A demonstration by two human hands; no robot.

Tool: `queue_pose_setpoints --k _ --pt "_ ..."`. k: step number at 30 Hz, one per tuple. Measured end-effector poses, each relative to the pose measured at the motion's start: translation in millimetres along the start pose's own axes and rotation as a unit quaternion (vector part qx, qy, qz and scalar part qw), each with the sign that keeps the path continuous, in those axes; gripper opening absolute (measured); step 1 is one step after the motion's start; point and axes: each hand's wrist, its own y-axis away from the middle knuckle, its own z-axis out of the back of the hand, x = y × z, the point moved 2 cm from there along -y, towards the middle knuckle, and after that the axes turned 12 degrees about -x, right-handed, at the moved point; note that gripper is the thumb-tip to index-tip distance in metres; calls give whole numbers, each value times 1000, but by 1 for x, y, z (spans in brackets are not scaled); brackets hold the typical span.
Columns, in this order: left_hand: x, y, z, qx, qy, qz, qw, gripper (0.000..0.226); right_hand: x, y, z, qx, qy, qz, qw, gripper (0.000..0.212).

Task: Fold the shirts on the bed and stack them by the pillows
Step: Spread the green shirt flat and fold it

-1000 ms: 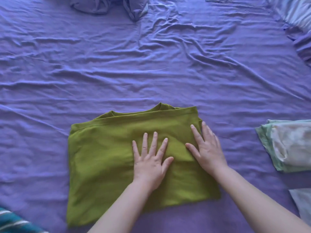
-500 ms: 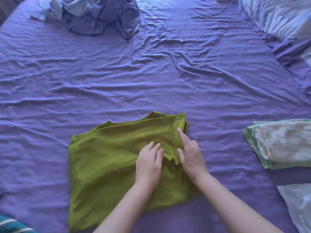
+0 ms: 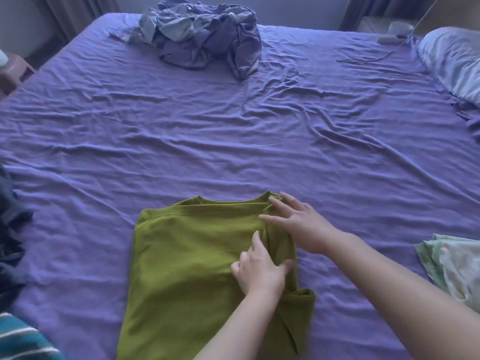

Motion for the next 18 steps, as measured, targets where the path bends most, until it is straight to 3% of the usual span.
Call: queue_pose_setpoints --k 3,5,7,9,12,15,18 --pt "-1 12 -4 -50 -34 -31 998 89 1 -17 1 41 96 57 993 64" --pt "4 21 -2 -68 10 -35 997 83 1 -26 5 47 117 70 990 46" --pt "13 30 3 -50 149 -2 988 80 -2 -32 14 37 89 64 993 38" --pt "25 37 10 -17 301 64 951 76 -5 -36 26 23 18 39 999 36" --pt "47 43 24 31 416 152 896 48 4 -46 44 20 -96 13 995 37" --pt "72 50 36 64 381 183 904 19 27 -59 64 32 -198 -12 980 29" --pt "101 56 49 58 346 211 912 14 60 -70 75 13 -233 -27 972 29"
